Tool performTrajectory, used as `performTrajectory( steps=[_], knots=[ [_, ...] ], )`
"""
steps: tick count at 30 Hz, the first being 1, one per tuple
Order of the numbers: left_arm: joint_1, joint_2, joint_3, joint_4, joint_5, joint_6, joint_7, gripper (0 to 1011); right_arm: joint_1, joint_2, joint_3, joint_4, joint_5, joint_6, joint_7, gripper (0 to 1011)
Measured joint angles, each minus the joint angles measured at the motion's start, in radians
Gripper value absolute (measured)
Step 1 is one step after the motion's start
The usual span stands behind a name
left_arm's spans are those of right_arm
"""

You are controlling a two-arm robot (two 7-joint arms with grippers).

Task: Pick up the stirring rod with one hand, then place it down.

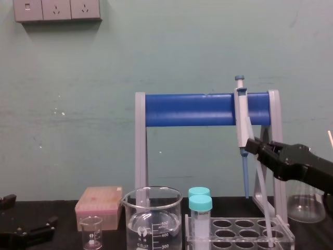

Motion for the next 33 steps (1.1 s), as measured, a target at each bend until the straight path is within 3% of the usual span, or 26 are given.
performTrajectory(
  steps=[15,33],
  knots=[
    [0.0,0.0,0.0,0.0,0.0,0.0,0.0,1000,0.039,-0.026,-0.006,0.108,-0.018,0.017,0.034,64],
    [0.0,0.0,0.0,0.0,0.0,0.0,0.0,1000,0.039,-0.026,-0.01,0.112,-0.038,0.027,0.025,64]
  ],
)
